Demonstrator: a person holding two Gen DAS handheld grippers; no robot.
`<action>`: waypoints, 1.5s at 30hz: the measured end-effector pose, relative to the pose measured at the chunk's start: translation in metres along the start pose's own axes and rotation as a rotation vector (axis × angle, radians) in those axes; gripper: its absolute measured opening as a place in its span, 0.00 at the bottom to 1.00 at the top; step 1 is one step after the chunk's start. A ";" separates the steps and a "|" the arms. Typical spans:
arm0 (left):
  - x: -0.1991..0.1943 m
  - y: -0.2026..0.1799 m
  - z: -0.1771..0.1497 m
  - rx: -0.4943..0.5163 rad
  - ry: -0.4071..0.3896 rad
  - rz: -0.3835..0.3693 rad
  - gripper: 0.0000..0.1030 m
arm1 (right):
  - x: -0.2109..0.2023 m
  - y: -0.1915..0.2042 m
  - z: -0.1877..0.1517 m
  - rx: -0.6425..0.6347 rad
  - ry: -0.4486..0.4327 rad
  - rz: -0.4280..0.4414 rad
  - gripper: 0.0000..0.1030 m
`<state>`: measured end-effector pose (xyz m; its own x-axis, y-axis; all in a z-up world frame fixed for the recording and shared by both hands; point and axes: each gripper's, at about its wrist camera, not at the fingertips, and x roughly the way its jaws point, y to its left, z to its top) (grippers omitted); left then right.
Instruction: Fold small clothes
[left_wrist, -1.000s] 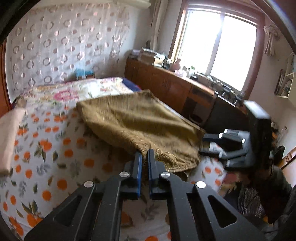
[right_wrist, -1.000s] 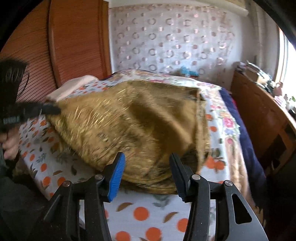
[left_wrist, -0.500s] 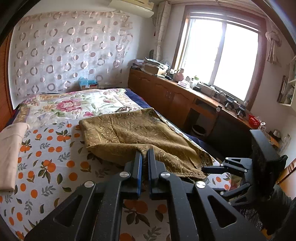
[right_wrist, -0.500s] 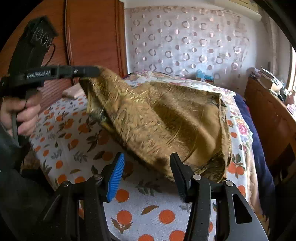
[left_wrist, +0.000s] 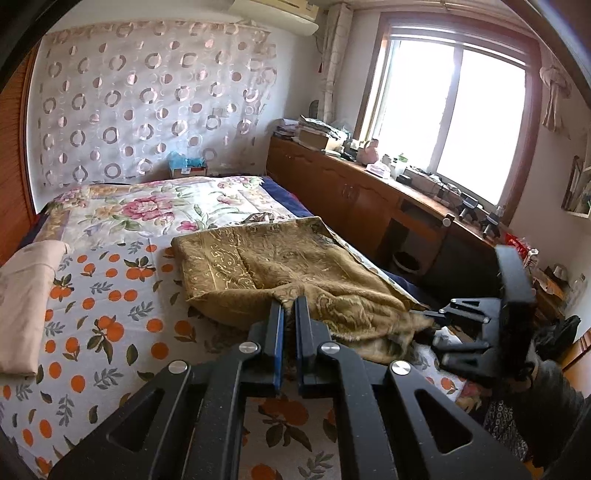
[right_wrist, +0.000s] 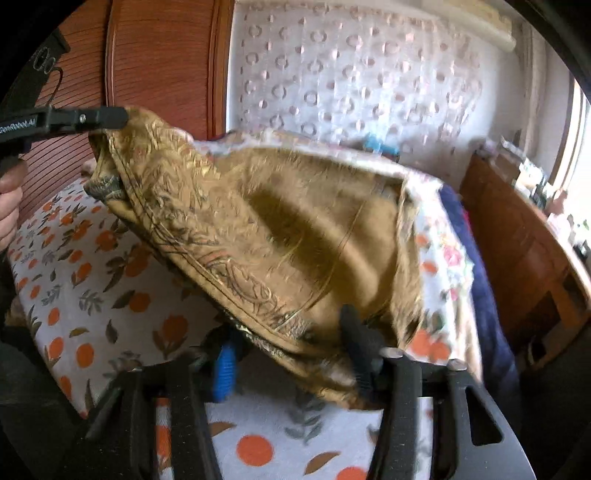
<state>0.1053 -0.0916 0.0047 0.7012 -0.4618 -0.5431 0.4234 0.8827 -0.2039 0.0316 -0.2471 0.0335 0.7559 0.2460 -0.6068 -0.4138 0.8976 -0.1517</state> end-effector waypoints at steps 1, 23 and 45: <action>0.001 0.001 0.002 0.007 -0.001 0.010 0.06 | -0.002 0.001 0.004 -0.010 -0.015 -0.001 0.13; 0.072 0.054 0.069 0.026 0.037 0.135 0.06 | 0.058 -0.032 0.106 -0.081 -0.171 0.003 0.07; 0.155 0.109 0.078 -0.031 0.166 0.129 0.22 | 0.149 -0.087 0.159 -0.015 0.029 0.104 0.07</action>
<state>0.3049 -0.0738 -0.0382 0.6435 -0.3263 -0.6924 0.3168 0.9370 -0.1472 0.2605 -0.2307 0.0802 0.6935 0.3260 -0.6424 -0.4968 0.8623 -0.0987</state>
